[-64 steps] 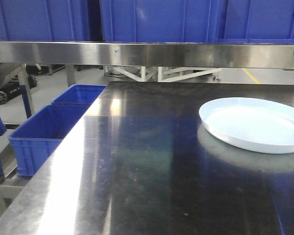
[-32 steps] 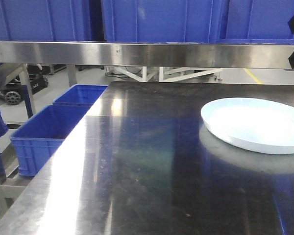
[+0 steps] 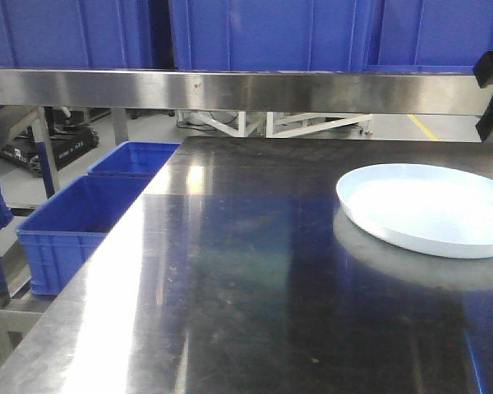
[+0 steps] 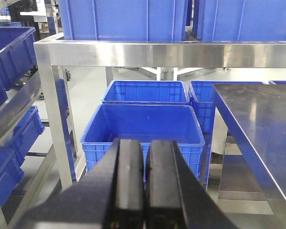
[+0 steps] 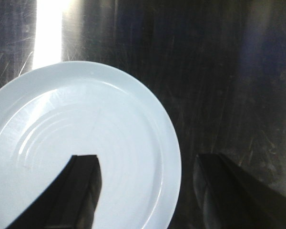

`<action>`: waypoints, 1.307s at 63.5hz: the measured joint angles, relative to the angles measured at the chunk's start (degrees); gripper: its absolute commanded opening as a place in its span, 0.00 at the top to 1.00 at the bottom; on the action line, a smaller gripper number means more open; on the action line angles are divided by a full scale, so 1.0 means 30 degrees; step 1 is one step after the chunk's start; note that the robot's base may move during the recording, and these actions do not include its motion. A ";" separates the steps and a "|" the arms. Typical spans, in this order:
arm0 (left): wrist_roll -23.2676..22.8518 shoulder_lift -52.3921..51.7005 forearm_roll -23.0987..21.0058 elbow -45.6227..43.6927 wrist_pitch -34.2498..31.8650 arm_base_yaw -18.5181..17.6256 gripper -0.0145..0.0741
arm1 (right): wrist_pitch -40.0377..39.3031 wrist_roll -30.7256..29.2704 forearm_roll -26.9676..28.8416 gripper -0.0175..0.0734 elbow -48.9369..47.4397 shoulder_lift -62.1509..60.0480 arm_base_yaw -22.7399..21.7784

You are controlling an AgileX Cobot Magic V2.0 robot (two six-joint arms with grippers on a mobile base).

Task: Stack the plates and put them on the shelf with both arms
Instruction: 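Move the right gripper down to the rim of the white plate, then close the right gripper on the plate rim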

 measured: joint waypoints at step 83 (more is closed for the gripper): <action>0.0000 0.0000 0.0000 0.0000 0.0000 0.0000 0.72 | -0.0704 0.0000 -0.0044 0.21 -0.0075 0.3649 -0.1359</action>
